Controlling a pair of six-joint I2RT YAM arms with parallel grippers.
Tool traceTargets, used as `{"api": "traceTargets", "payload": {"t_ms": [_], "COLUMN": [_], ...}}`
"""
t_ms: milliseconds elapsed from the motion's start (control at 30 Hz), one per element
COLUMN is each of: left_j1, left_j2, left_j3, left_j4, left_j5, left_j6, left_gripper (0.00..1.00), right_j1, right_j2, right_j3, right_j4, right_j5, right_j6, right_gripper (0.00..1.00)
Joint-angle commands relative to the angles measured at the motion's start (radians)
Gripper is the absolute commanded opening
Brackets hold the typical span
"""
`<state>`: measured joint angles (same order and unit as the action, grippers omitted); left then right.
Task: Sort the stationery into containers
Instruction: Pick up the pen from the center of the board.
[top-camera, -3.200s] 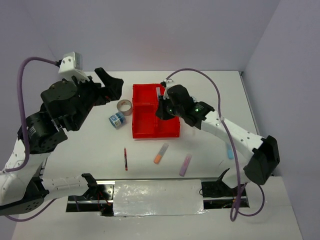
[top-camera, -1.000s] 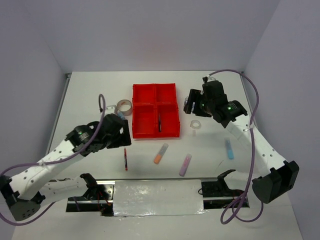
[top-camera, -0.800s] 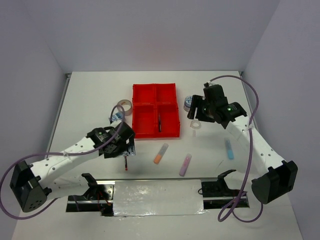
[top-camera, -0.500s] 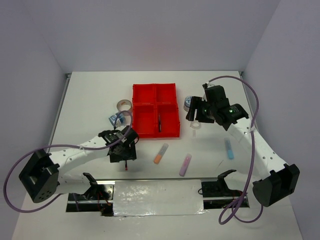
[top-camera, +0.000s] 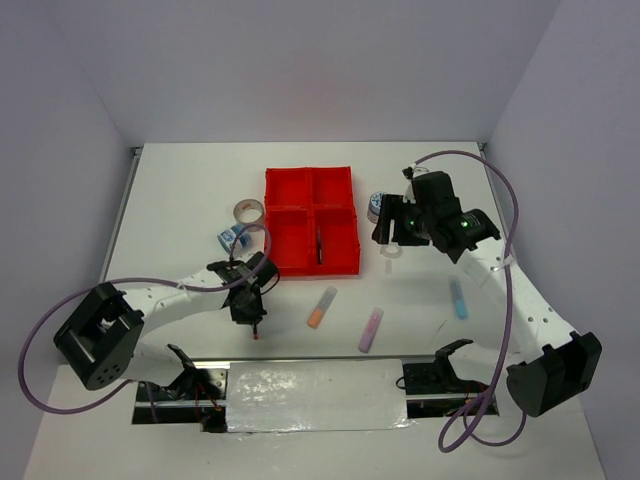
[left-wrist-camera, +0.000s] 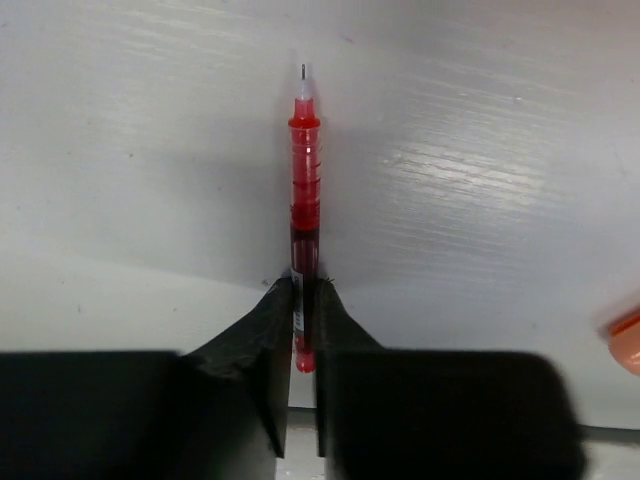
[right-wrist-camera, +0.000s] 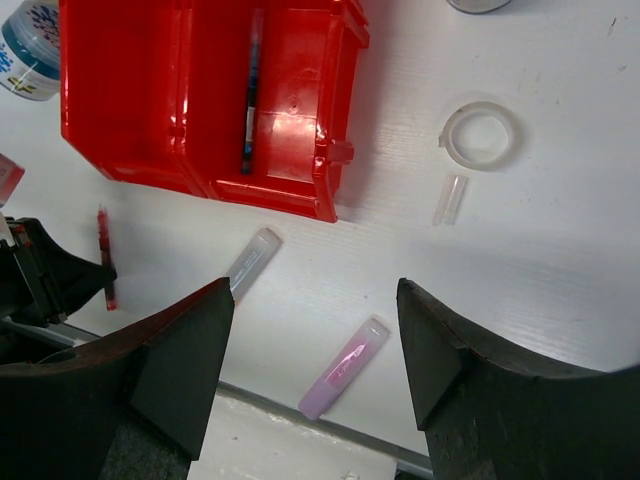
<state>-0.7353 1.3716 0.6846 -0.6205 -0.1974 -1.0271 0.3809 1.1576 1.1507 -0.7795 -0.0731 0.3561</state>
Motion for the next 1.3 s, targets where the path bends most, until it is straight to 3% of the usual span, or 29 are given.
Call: {"api": "traceTargets", "payload": {"t_ms": [0,67,100,200,400,500,633,833,1267], "left_j1": [0.004,0.004,0.004,0.004,0.001,0.001,0.001,0.001,0.001], "left_j2": [0.027,0.004,-0.003,-0.032,-0.334,-0.535,-0.673,-0.724,-0.707], "left_j3": [-0.082,-0.106,-0.111,-0.108,-0.057,-0.027,-0.005,0.073,0.156], "left_j4": [0.09,0.091,0.087,0.044,-0.025,-0.01,0.12,0.189,0.203], "left_j5": [0.033,0.036,0.038,0.033,0.052,0.081,0.209,0.38,0.48], "left_j6": [-0.034,-0.041,-0.041,-0.025,0.034,0.096,0.168,0.24,0.305], "left_gripper": [0.15,0.08,0.0,0.0,0.0,0.0,0.0,0.0,0.0], "right_j1": [-0.005,-0.014,-0.034,-0.079,-0.102,-0.102,-0.1,-0.1,-0.103], "right_j2": [-0.042,-0.045,-0.042,-0.026,0.057,0.137,0.201,0.324,0.524], "right_j3": [0.004,-0.014,-0.023,-0.074,-0.135,-0.147,-0.174,-0.169,-0.124], "right_j4": [0.002,0.019,0.028,0.069,0.103,0.123,0.175,0.206,0.263], "right_j5": [-0.016,-0.039,-0.056,-0.131,-0.01,0.042,0.068,0.108,0.108], "right_j6": [-0.031,-0.035,-0.034,-0.014,0.044,0.052,0.06,0.028,-0.008], "right_gripper": [0.73,0.74,0.74,0.73,0.72,0.67,0.5,0.48,0.46]}}
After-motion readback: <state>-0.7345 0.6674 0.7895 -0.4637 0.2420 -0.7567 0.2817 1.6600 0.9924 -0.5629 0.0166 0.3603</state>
